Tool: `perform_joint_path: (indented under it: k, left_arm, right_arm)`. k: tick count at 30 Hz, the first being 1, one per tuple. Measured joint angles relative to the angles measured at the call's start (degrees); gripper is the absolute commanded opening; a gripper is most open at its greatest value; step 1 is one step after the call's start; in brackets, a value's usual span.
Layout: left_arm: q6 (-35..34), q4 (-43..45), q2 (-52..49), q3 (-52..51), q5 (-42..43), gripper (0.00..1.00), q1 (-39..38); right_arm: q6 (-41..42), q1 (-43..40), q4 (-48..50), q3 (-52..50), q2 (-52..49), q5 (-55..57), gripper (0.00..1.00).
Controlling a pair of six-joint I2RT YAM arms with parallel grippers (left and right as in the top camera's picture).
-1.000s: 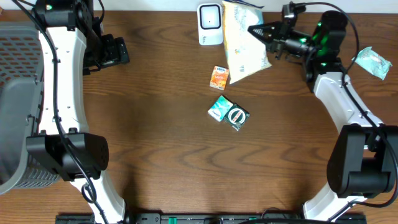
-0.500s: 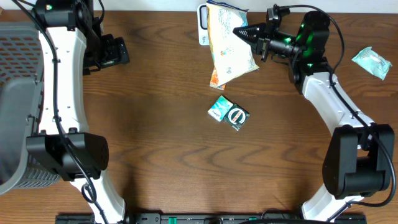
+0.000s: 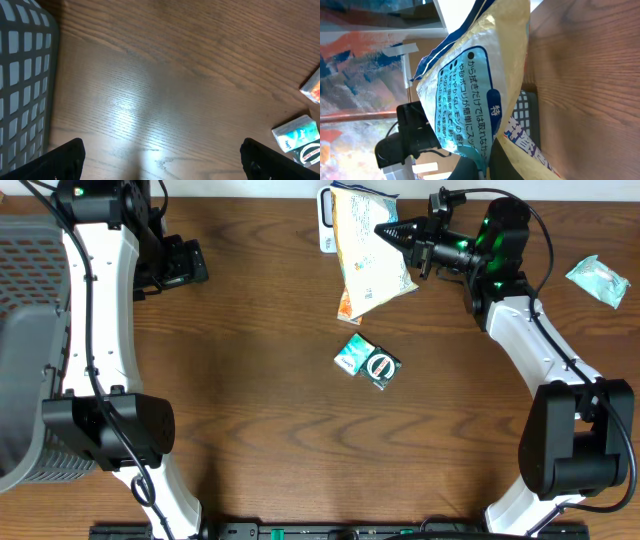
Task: Scan the item barcode
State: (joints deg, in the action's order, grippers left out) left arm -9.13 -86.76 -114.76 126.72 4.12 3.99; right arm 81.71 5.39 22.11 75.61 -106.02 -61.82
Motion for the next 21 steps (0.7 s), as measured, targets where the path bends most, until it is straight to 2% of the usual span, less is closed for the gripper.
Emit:
perform_joint_path:
  k: [5,9,17,19,21]
  left_arm:
    - [0.0,0.0,0.0,0.0,0.0,0.98,0.0]
    - [0.0,0.0,0.0,0.0,-0.02,0.98,-0.02]
    - [0.0,0.0,0.0,0.0,0.0,0.98,-0.02]
    - [0.0,0.02,0.0,0.0,-0.02,0.98,0.0]
    - [0.0,0.0,0.0,0.0,-0.02,0.98,-0.02]
  right_arm:
    - [-4.35,-0.07,-1.79,0.0,0.0,0.61,0.01]
    - [-10.19,-0.79,-7.39,0.0,0.0,2.16,0.02]
    - [-34.14,-4.09,-12.17,-0.02,0.0,10.05,0.02]
    - [-39.63,-4.33,-16.65,0.09,0.28,12.83,0.02]
    - [-49.77,-4.28,-27.5,0.0,1.31,20.96,0.02]
